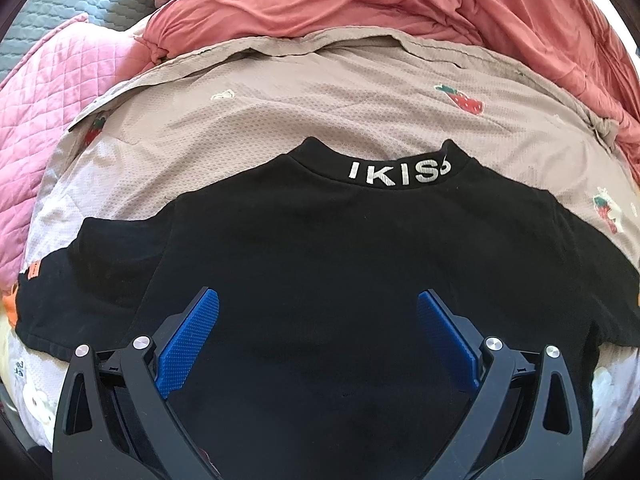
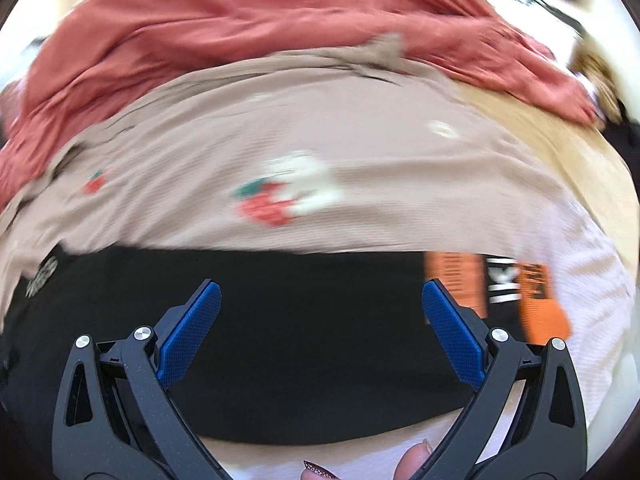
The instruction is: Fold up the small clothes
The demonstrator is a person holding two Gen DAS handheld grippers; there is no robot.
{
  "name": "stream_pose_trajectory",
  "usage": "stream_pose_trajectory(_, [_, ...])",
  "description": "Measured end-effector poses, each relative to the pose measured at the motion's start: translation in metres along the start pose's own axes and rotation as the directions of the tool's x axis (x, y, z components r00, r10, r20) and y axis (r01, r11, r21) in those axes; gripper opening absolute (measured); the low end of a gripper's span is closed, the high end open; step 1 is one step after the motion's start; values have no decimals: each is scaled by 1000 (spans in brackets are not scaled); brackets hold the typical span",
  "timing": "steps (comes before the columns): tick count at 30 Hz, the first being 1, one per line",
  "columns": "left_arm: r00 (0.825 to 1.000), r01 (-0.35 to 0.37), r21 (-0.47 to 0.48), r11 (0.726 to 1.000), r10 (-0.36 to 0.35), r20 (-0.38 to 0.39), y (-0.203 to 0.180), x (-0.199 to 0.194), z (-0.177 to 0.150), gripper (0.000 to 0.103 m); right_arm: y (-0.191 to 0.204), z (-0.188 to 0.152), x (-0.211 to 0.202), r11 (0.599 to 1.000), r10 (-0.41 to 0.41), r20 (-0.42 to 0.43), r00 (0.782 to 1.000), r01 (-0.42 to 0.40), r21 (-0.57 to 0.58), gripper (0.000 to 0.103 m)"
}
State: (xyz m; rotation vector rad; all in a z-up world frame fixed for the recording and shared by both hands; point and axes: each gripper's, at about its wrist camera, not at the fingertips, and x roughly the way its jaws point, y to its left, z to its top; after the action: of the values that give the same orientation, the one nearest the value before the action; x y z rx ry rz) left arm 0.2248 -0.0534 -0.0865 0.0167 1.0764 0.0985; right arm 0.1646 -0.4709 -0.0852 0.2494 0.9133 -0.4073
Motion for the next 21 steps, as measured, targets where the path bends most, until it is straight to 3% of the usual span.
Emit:
stream_pose_trajectory(6, [1000,-24,11,1000,24,-5,-3,9,0,99,-90,6,19,971,-100,-61,993,110,214,95])
stream_pose_trajectory(10, [1000,-29,11,1000,29,-7,-4,12,1,99,-125,-4,36,935,-95,-137,986,136,326,95])
stream_pose_trajectory(14, [999,-38,12,999,39,-10,-5,18,1,99,-117,-7,46,951,-102,-165,981,145,274,95])
stream_pose_trajectory(16, [999,-44,3,999,44,-20,-2,23,1,99,-107,-6,44,964,-76,-148,986,110,240,94])
stream_pose_trajectory(19, [998,-60,-3,998,60,-30,0,28,-1,99,-96,-4,39,975,-78,-129,989,102,196,76])
stream_pose_trajectory(21, [998,-57,-9,998,57,-42,3,33,-4,99,-94,-2,36,977,-75,-119,990,97,190,50])
